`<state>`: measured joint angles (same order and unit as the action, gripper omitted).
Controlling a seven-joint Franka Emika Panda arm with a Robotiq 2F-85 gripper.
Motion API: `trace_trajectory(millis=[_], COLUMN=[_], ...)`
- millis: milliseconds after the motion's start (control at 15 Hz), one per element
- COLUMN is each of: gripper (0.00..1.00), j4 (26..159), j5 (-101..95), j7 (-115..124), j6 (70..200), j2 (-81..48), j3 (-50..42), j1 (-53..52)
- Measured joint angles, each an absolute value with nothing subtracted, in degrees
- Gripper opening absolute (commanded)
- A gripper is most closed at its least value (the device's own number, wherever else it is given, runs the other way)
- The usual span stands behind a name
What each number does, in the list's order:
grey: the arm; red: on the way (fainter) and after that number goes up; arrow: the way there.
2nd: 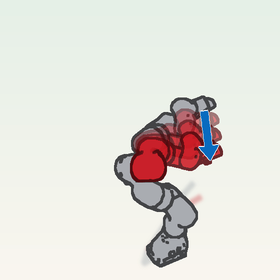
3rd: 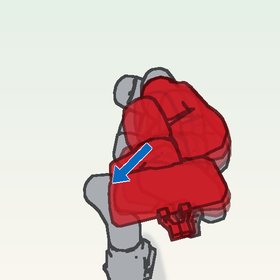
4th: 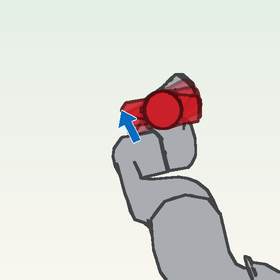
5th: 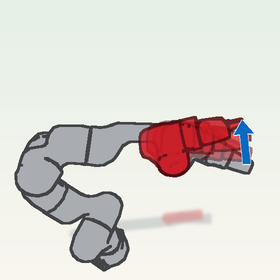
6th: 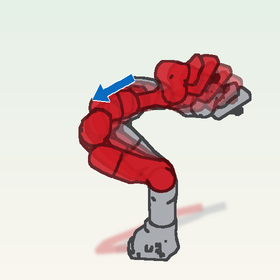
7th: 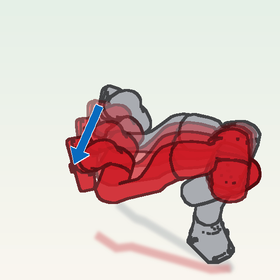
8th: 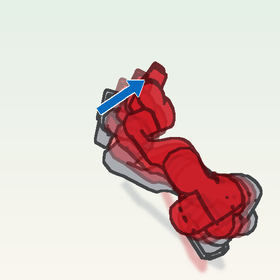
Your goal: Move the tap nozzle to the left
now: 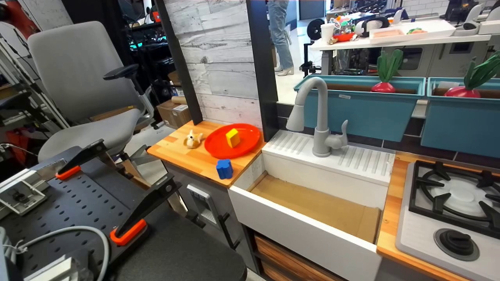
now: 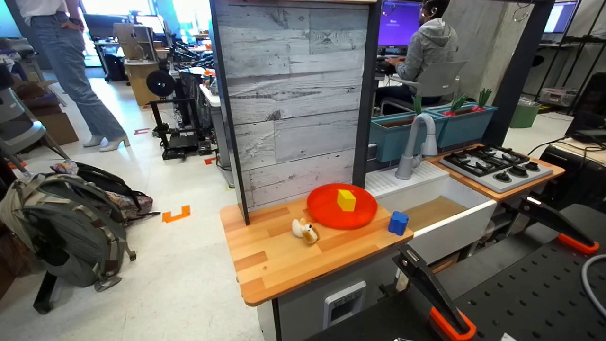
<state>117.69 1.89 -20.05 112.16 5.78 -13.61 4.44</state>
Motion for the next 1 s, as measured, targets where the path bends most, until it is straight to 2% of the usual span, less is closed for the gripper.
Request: trace_trajectory(millis=[267, 533, 1000], gripper=[1.0, 1.0, 1.0], j4=[117.0, 113.41, 111.2], j5=[7.89, 12.34, 12.67], j7=[-20.58, -21.08, -20.16], j6=[122.28, 126.98, 127.34], j2=[-6.44, -17.06, -19.45], j3=[-13.64, -11.82, -10.98], j1=[7.08, 9.68, 10.59])
